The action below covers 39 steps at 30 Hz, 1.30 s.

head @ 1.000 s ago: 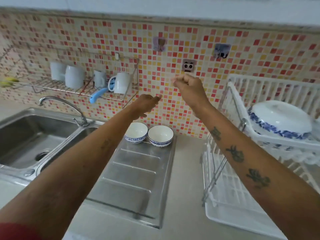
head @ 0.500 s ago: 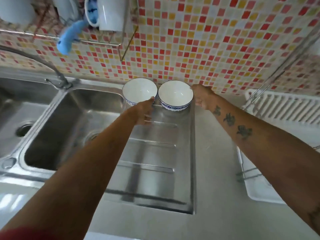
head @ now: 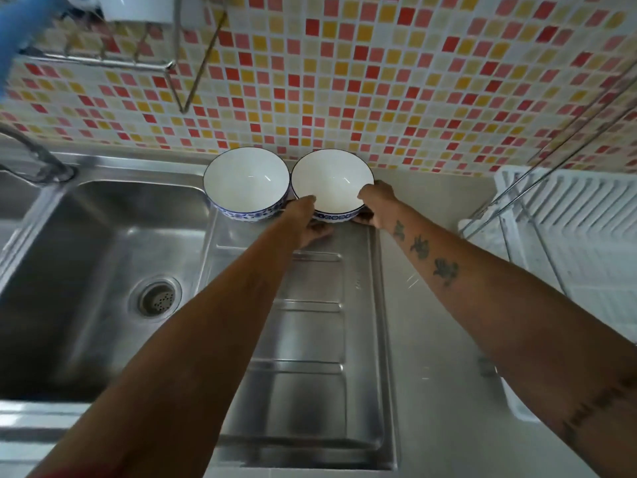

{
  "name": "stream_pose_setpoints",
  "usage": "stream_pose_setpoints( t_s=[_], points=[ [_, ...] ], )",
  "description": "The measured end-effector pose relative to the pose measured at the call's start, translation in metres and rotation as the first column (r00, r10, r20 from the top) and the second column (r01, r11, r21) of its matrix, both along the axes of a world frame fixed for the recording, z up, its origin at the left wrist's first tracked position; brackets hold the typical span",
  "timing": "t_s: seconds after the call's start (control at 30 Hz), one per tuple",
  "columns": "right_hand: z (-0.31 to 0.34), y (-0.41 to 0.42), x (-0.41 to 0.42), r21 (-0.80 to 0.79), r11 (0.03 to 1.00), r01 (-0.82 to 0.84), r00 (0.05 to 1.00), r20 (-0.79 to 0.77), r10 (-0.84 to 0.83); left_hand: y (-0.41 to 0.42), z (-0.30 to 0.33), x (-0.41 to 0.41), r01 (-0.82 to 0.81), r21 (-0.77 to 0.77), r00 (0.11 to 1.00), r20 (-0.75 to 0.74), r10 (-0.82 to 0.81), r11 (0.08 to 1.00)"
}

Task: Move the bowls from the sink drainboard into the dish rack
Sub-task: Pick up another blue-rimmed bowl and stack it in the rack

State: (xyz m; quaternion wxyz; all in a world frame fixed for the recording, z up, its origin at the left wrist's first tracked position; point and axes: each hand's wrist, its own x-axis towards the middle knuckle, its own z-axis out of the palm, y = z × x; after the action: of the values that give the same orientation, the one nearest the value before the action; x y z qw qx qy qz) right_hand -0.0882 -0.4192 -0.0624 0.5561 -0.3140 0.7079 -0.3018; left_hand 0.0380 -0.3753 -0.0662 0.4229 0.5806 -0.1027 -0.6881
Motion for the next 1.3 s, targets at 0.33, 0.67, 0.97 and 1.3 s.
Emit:
stream_pose_setpoints(
  t_s=[0.33, 0.67, 0.97, 1.3],
  points=[
    [-0.006, 0.001, 0.001, -0.062, 0.998, 0.026, 1.000, -0.008, -0.027, 0.000, 0.002, -0.008, -0.055, -0.033, 0.998, 0.034, 0.056, 0.998],
    [0.067, 0.047, -0.013, -0.198, 0.975, 0.102, 0.994, 0.051, -0.094, 0.045, 0.055, -0.025, -0.056, -0.202, 0.998, -0.015, 0.054, 0.978],
    [0.191, 0.135, -0.035, -0.521, 0.850, -0.079, 0.996, -0.009, 0.087, 0.126, 0.163, -0.011, -0.092, -0.410, 0.921, -0.382, -0.079, 0.907],
    [0.323, 0.250, -0.128, -0.841, 0.492, -0.226, 0.973, -0.174, 0.151, 0.236, 0.306, -0.093, 0.105, -0.719, 0.858, -0.283, -0.428, 0.687]
  ],
)
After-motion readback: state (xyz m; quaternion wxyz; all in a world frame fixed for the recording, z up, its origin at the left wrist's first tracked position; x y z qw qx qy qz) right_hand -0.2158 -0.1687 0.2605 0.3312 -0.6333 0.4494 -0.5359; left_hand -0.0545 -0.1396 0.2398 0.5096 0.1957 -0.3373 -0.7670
